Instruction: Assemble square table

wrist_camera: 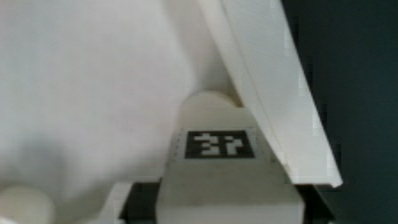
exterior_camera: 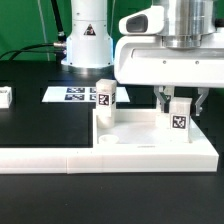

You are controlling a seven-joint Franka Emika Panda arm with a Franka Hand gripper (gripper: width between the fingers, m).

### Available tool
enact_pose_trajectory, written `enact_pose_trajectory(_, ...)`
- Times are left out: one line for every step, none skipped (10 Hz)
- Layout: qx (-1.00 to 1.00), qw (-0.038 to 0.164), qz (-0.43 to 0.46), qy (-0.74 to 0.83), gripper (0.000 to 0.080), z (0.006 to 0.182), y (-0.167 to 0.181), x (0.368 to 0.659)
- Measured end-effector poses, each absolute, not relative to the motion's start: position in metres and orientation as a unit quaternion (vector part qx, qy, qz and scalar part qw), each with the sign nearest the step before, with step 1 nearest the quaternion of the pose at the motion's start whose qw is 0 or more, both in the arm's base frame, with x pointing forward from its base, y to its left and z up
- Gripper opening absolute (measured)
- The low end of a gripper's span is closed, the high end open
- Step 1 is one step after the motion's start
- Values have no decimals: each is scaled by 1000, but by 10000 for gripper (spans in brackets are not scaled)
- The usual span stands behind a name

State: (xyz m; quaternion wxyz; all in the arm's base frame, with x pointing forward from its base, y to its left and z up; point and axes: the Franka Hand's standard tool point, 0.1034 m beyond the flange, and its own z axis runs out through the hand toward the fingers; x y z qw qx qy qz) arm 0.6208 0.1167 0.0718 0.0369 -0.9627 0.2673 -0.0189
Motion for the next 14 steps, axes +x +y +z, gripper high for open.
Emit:
enact_pose_trajectory(-953,40,-17,299,290,72,117,621)
enact_pose_trajectory(-933,43,-14,356,290,72,116,621)
enact_pose_trajectory(-912,46,-11,407,290,72,117,621)
enact_pose_trajectory(-894,47,-9,445,290,72,117,621)
enact_pose_trajectory(-866,48,-5,498,290,71,118,621)
enact_pose_trajectory(-834,49,3,549,290,71,118,620)
enact_pose_trajectory(-810,50,6,584,290,71,118,621)
enact_pose_trajectory(-787,54,10,614,291,71,116,621)
enact_pose_trajectory(-775,56,12,630,291,71,117,621)
enact_pose_trajectory(-770,56,13,635,300,71,117,621)
enact_pose_trajectory(-776,56,12,628,300,71,117,621)
enact_pose_trajectory(-798,55,12,601,475,71,118,620)
enact_pose_trajectory(-807,54,15,589,609,72,119,620)
enact_pose_trajectory(-835,55,12,547,637,72,119,620)
